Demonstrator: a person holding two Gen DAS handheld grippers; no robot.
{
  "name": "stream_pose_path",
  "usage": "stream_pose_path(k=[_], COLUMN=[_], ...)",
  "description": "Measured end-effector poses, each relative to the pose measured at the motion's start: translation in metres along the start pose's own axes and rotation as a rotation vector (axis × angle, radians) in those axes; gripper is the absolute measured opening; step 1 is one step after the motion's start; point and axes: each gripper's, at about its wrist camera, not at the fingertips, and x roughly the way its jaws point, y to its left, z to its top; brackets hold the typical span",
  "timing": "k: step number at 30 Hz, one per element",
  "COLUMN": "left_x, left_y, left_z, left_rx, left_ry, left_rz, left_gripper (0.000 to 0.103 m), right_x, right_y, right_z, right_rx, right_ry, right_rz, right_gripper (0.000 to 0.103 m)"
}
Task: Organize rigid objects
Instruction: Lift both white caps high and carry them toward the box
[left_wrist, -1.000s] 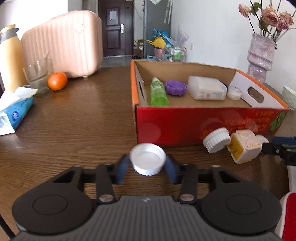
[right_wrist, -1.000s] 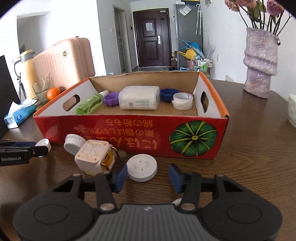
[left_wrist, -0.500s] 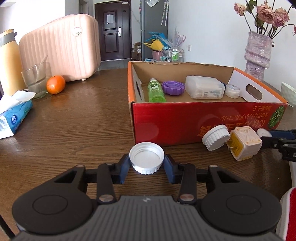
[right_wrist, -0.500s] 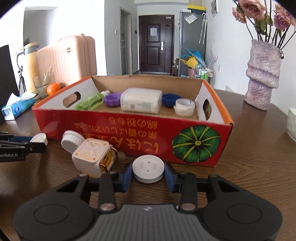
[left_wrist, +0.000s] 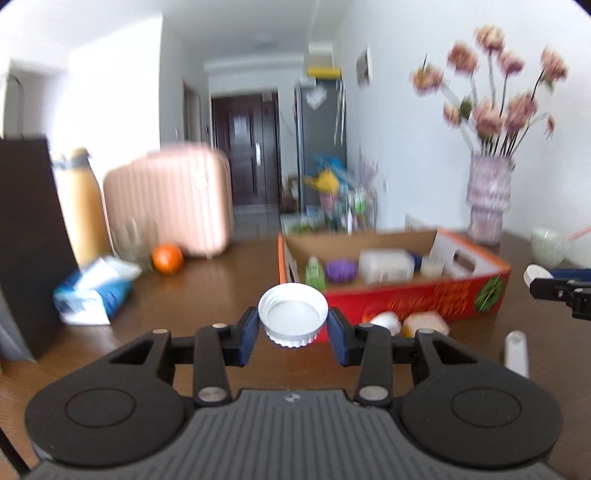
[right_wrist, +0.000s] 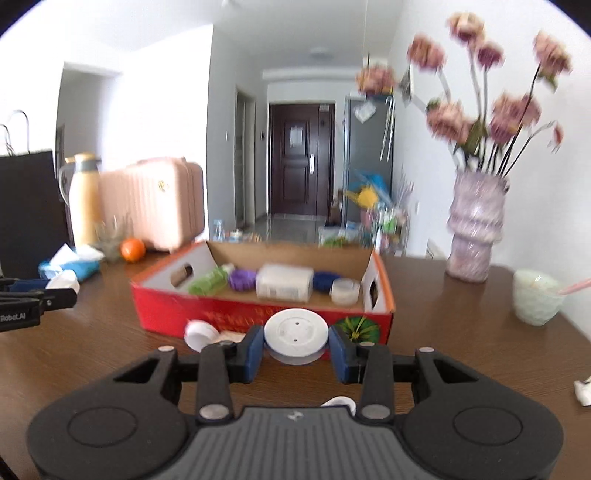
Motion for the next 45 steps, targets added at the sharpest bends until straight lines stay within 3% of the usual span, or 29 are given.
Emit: stream_pose_path(k=[11,19,24,30,36,45], left_x=[-0.142,-0.198,-0.221,-0.231,-0.217,-0.185], left_y=[-0.003,-0.015,-0.019,-0.019,-0.018,-0.011], left_z=[0.027,0.007,0.001,0.005,0.013,0.064], left_rx=[-0.042,-0.032,-0.029,-0.028,-0.028,-0.041], left_ry=[-0.293,-0.325,-0.347,-0.382,-0.386,-0.454], left_rz=[-0.021,-0.031,-0.02,-0.027,-0.033,-0.031], left_gripper=[0.041,0.041,0.041,0.041,0.041,0.041], right_x=[-0.133,-0.204,-0.227,-0.239,-0.229,-0.201], right_y=[0.02,0.035,0.037,0.037,0.035,0.033], right_z=[0.015,-0.003,-0.015,-0.012,0.001,0.057], right_rx=[0.014,-0.007,0.017,0.022,0.025,-0.011], right_ry=[-0.256,-0.38,-0.409,-0.45,-0.471,-0.507], right_rz=[0.022,0.046,0.044,0.04,0.031,0.023], right_gripper=[0.038,0.038,0.038,0.038,0.038,0.038])
